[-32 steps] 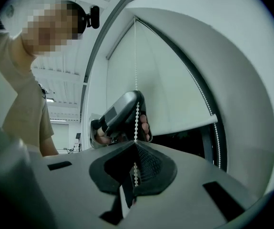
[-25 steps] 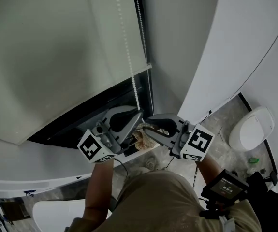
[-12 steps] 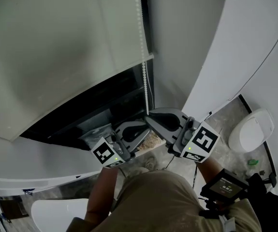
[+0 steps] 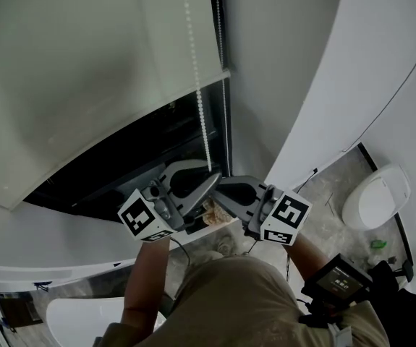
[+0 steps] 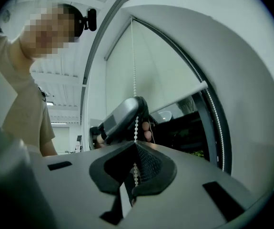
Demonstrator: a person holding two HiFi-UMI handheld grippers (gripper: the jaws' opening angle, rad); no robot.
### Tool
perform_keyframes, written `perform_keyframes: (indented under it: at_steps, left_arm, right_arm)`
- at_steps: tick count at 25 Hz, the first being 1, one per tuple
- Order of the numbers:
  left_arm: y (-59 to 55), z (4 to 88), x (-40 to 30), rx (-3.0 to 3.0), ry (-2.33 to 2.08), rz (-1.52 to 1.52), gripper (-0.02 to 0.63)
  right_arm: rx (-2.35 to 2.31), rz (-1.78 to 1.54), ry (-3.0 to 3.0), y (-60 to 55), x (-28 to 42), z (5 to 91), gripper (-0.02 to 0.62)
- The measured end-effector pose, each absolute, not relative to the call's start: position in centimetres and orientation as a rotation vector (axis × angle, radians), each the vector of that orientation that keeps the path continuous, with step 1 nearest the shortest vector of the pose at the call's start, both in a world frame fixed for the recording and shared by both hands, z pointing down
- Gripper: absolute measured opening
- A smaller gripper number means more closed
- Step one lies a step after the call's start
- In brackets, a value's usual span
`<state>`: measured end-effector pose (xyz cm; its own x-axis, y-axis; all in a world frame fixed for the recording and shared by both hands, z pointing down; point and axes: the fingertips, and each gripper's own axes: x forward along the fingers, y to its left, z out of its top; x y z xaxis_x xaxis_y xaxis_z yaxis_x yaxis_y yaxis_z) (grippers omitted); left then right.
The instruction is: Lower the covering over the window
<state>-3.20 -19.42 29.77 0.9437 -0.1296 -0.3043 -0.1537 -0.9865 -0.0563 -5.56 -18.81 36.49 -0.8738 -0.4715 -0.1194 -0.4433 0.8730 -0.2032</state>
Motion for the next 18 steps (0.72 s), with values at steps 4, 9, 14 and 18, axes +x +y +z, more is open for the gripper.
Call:
perform_keyframes:
  at_steps: [4, 9, 14, 18]
  left_arm:
    - [-19.0, 29.8, -3.3, -3.005, 0.248, 0.498, 0.025]
    - [-19.4, 31.6, -3.6, -2.986, 0.289, 0.432, 0.025]
    - [-17.0, 36.2, -1.3, -3.091, 0.211, 0.353, 0.024]
    - [-15.9, 37.7, -1.0, -3.118, 0.212, 0.349, 0.025]
  right_arm:
    - [-0.668, -0.157, 2.942, -18.1, -5.1, 36.5, 0.009]
    - [-0.583, -0.096, 2.928, -17.6, -3.4, 33.9, 0.15]
    - [-0.7, 0.0, 2.816, -18.4, -2.8, 29.8, 0.135]
    - [-0.721, 0.035, 2.828, -18.0, -3.3, 30.0, 0.021]
